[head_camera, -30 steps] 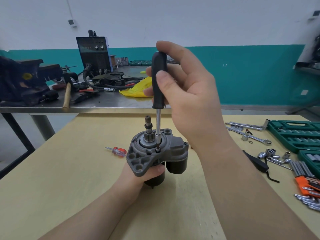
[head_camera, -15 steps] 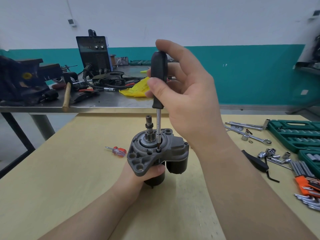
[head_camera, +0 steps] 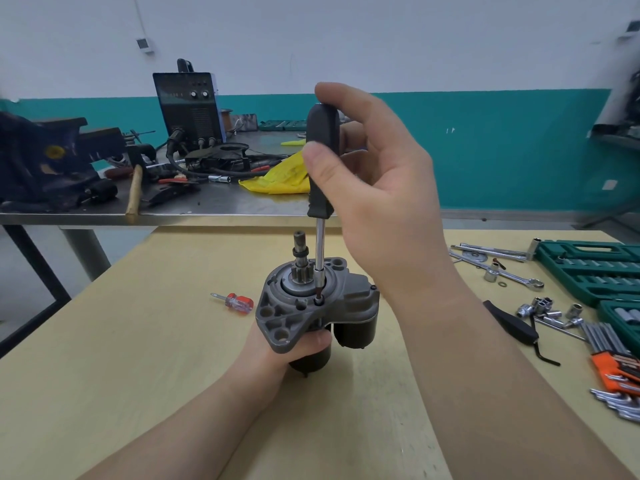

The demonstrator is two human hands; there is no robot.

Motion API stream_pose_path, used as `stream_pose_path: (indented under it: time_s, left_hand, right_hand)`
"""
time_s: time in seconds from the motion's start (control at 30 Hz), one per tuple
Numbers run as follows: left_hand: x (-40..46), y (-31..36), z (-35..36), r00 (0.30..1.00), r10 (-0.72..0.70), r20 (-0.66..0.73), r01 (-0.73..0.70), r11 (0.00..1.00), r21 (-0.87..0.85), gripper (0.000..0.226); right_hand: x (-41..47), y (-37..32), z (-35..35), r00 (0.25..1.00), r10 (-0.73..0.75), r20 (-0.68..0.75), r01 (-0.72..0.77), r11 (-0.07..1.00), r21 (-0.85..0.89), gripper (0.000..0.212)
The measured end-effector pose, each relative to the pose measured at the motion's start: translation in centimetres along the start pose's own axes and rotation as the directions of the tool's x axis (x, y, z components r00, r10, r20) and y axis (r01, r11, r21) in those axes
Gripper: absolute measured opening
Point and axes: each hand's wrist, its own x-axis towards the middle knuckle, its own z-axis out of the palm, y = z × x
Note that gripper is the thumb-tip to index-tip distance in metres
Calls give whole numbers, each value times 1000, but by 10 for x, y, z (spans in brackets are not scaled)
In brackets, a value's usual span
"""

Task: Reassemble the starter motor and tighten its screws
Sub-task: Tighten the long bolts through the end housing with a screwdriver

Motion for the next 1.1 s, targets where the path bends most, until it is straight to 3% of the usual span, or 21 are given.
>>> stream_pose_path:
  time_s: [0.17, 0.33, 0.6, 0.73, 0.83, 0.9, 1.0, 1.1]
  left_hand:
    - [-1, 2, 1, 1000, 15, -2, -15, 1000, -14, 58]
    - [-2, 3, 1, 1000, 17, 0, -17, 999, -32, 58]
    - [-2, 1, 1, 1000, 6, -1, -6, 998, -58, 59]
    - [-2, 4, 2, 1000, -9, 1, 9, 1000, -17, 57]
    - [-1, 2, 1, 1000, -12, 19, 13, 999, -34, 59]
    - [1, 6, 4, 1000, 0, 25, 1, 998, -64, 69]
    - [5, 8, 7, 999, 3, -45, -10, 988, -155, 113]
    - [7, 13, 8, 999, 9, -37, -14, 989, -145, 112]
  right_hand:
    - [-1, 0, -2, 999, 42, 22, -44, 997, 67, 33]
    - [0, -1, 0, 1000, -11, -2, 11, 1000, -13, 41]
    - [-1, 0, -3, 999, 32, 27, -34, 995, 90, 30]
    - [-1, -1, -1, 1000, -28, 1, 28, 1000, 5, 44]
    - [0, 2, -1, 1000, -14, 5, 14, 1000, 9, 37]
    - [0, 2, -3, 1000, 15, 7, -16, 998, 58, 30]
    - [-1, 0, -4, 999, 47, 23, -50, 992, 115, 32]
    - [-1, -3, -3, 1000, 8, 7, -8, 998, 56, 36]
